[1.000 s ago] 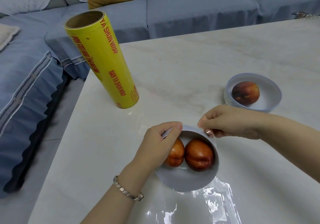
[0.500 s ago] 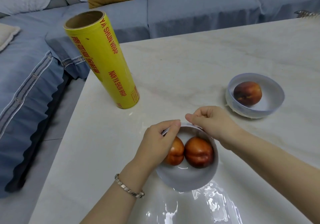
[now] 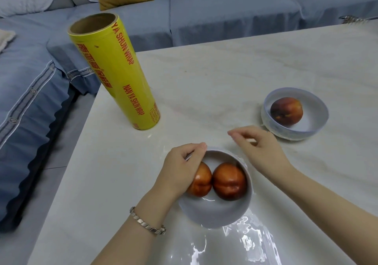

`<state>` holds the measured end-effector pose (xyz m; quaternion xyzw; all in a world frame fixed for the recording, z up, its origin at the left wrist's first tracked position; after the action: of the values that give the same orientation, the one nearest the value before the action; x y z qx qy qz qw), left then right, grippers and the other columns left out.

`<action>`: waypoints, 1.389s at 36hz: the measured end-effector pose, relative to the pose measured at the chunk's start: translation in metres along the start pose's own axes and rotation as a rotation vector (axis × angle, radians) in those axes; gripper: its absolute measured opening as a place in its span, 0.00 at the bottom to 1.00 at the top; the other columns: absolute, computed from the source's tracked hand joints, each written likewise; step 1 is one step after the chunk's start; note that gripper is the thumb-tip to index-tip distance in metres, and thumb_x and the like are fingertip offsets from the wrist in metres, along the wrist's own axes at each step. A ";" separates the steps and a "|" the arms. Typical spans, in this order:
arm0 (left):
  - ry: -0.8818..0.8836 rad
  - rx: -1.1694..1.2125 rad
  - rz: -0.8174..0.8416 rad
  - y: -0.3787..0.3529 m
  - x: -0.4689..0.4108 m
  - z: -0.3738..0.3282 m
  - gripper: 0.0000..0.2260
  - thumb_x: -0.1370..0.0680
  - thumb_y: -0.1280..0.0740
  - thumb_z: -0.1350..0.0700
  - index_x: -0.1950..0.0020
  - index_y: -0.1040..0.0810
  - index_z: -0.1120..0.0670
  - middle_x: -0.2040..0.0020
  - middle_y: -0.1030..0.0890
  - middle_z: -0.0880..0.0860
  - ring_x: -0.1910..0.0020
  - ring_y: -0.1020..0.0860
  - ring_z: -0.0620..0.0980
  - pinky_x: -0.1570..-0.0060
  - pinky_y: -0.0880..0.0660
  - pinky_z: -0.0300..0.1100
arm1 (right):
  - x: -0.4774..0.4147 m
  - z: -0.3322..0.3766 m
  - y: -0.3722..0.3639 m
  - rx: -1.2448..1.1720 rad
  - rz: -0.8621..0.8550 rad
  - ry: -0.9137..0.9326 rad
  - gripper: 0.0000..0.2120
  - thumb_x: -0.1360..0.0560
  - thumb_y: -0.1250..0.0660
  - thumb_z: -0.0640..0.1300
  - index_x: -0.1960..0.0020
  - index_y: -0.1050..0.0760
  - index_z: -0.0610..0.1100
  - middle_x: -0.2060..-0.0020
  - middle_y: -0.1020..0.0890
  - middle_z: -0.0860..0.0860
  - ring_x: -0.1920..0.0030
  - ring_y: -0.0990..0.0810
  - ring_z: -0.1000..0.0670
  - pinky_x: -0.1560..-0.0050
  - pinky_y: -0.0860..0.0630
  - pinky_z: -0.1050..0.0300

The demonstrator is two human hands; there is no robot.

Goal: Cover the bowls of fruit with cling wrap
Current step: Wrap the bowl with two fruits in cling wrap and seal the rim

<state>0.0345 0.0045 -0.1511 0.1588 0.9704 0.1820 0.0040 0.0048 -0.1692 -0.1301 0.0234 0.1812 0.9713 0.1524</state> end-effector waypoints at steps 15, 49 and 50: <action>0.319 0.140 -0.271 0.020 0.010 0.031 0.22 0.21 0.41 0.45 0.58 0.21 0.63 0.61 0.22 0.58 0.61 0.24 0.52 0.57 0.26 0.44 | 0.035 -0.036 -0.017 -0.327 0.259 -0.288 0.15 0.21 0.44 0.46 0.47 0.19 0.44 0.51 0.15 0.47 0.52 0.18 0.52 0.51 0.23 0.62; -0.034 -0.094 -0.033 -0.009 0.005 -0.018 0.11 0.21 0.40 0.56 0.61 0.23 0.48 0.58 0.20 0.39 0.57 0.24 0.35 0.56 0.31 0.27 | -0.003 -0.012 -0.022 0.022 0.517 -0.534 0.11 0.24 0.40 0.36 0.65 0.29 0.41 0.71 0.28 0.47 0.71 0.31 0.52 0.67 0.29 0.63; -0.034 -0.089 -0.036 -0.008 0.005 -0.018 0.11 0.21 0.40 0.56 0.61 0.23 0.48 0.58 0.20 0.40 0.56 0.24 0.36 0.56 0.30 0.27 | -0.004 -0.014 -0.023 0.045 0.488 -0.508 0.12 0.24 0.40 0.35 0.66 0.30 0.41 0.71 0.29 0.47 0.71 0.31 0.52 0.69 0.30 0.63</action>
<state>0.0259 -0.0076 -0.1372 0.1440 0.9639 0.2220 0.0307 0.0134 -0.1552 -0.1514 0.3101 0.1480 0.9381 -0.0443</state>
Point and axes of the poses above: each hand's wrist, its own x-axis away from the middle knuckle, its own y-axis out of the back of the hand, z = x × y, the point moved 8 cm from there along -x, towards the middle knuckle
